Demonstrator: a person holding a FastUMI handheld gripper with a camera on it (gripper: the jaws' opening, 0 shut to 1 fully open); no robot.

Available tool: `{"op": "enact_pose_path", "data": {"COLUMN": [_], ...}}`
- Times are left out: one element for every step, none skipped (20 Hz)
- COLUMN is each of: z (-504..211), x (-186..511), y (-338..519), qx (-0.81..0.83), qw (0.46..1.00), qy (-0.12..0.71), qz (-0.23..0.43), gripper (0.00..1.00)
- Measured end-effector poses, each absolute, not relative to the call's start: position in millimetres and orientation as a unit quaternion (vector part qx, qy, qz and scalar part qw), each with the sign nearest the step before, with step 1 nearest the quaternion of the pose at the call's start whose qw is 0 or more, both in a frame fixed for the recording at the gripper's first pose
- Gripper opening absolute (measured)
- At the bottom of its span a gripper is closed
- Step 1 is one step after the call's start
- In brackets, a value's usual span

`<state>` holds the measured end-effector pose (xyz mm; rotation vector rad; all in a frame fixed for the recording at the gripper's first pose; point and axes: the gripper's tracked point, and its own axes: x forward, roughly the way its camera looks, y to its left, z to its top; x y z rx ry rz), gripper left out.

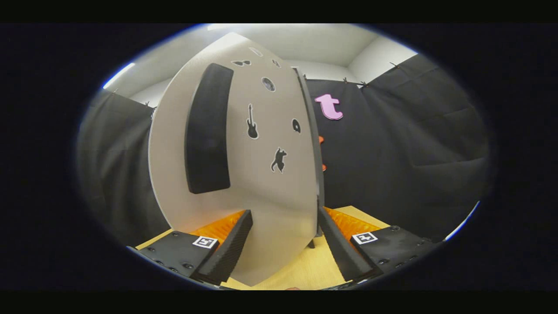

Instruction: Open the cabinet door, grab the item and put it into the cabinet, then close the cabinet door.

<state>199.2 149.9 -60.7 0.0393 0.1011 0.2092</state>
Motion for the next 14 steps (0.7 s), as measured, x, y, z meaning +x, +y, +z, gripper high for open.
{"op": "enact_pose_path", "data": {"z": [-61,-63,-66,-69,-72,-76,-78,-78,-77,-76,-76,-76,-78,-79], "x": [201,204,208,210,215,220,226,229,230,231,229,227,225,223], "y": [149,153,160,168,180,187,192,196,203,206,209,212,216,218], "qx": [0.022,0.023,0.023,0.020,0.017,0.014,0.012,0.010,0.009,0.009,0.010,0.010,0.009,0.007], "qw": [0.992,0.991,0.990,0.989,0.988,0.987,0.986,0.985,0.984,0.983,0.982,0.982,0.981,0.981], "qy": [0.052,0.053,0.056,0.060,0.065,0.069,0.072,0.074,0.074,0.074,0.075,0.076,0.078,0.081], "qz": [0.110,0.117,0.124,0.133,0.141,0.146,0.152,0.157,0.161,0.166,0.170,0.175,0.177,0.178], "gripper": [0.97,0.97,0.97,0.97,0.97,0.98,0.98,0.98,0.98,0.98,0.98,0.98,0.98,0.98]}}
